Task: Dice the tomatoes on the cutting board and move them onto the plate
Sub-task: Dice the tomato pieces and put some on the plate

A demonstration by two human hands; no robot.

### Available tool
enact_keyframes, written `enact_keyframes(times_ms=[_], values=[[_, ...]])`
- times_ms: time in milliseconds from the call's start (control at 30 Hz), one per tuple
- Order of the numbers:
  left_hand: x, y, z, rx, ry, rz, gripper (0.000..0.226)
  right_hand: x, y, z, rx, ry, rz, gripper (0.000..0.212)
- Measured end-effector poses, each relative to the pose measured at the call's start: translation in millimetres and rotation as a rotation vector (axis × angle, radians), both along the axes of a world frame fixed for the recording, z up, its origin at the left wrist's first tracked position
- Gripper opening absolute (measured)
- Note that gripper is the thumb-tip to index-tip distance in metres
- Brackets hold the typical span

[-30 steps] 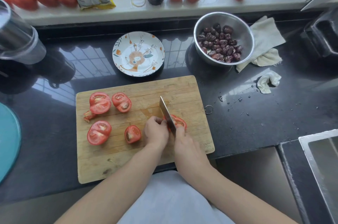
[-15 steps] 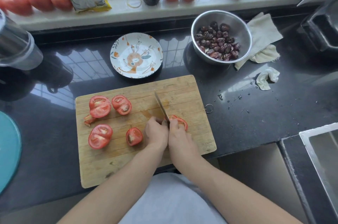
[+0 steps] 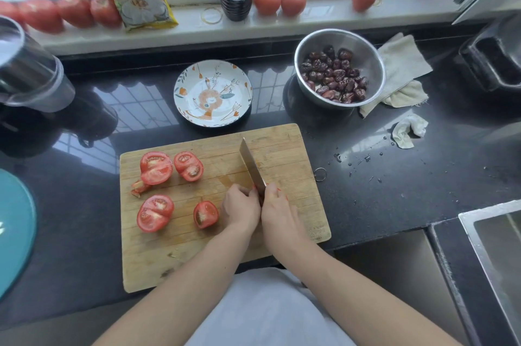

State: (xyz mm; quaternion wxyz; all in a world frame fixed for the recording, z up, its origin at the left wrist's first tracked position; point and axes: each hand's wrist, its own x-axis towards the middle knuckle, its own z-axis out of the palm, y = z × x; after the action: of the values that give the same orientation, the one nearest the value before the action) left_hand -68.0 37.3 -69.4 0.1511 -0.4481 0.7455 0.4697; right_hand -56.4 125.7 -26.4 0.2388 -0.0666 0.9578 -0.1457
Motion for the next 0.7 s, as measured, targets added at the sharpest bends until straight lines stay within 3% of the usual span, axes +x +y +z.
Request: enact_keyframes(times_ms=[133, 233, 400, 467, 700], values=[[1.5, 2.8, -9.0, 0.038, 0.017, 0.078, 0.021, 9.9, 16.9, 4.0, -0.067, -0.012, -0.048, 0.033], [3.8, 3.7, -26.7, 0.042, 0.005, 0.105, 0.019, 6.3, 17.2, 5.1, -0.101, -0.020, -0.070, 0.026], [3.9, 3.0, -3.6, 0.077, 0.023, 0.101, 0.015, -2.9, 22.6, 9.4, -0.187, -0.096, -0.157, 0.006], [5.0, 1.6, 3.8, 0.115, 0.019, 0.098, 0.011, -9.7, 32.1, 13.4, -0.231, -0.099, -0.207, 0.007], [18.3, -7.5, 4.5, 0.089, 0.057, -0.078, 0.021, -28.7, 98.0, 20.6, -0.419, -0.129, -0.330, 0.007]])
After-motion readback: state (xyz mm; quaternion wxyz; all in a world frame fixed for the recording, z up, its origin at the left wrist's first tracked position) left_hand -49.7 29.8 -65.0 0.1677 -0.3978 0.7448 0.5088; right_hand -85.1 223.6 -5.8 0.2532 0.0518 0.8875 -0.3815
